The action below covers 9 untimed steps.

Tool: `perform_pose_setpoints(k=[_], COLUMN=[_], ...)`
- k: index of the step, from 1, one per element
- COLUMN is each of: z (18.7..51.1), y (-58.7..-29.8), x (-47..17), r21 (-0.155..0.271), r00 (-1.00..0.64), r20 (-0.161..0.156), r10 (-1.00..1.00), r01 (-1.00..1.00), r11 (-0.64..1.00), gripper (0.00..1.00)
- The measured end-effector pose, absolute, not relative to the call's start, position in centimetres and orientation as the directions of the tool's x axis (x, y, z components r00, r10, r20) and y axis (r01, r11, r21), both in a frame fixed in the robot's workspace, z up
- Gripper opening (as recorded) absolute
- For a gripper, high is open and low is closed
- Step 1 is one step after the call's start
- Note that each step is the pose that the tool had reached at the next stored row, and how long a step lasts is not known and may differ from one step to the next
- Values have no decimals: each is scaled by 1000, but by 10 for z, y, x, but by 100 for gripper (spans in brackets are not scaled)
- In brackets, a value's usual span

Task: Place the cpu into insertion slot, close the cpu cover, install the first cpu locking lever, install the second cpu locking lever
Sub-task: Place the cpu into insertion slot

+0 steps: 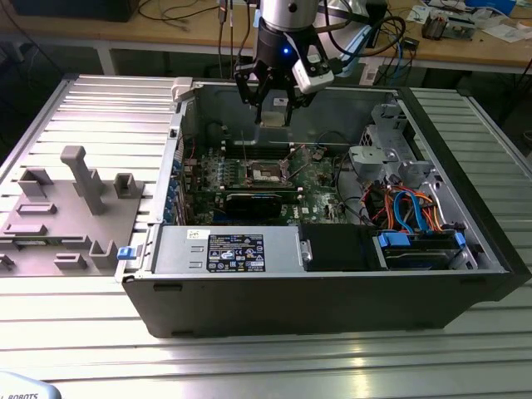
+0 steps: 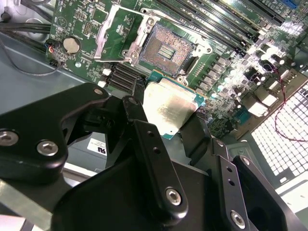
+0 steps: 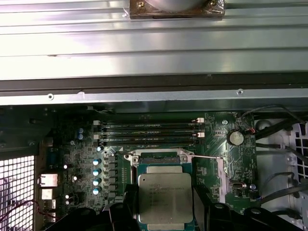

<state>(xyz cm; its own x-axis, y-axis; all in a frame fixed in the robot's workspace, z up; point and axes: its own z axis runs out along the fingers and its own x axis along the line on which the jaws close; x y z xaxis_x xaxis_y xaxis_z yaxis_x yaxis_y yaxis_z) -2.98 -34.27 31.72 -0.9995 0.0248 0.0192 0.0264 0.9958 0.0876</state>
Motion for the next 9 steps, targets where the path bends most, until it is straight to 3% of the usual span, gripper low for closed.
perform_pose_setpoints(k=[9], z=[314], y=[-343], x=[-30], r21=[87], r00=[-1000], r20=[19], r10=[25], r01=[26], r11=[996], gripper=[55])
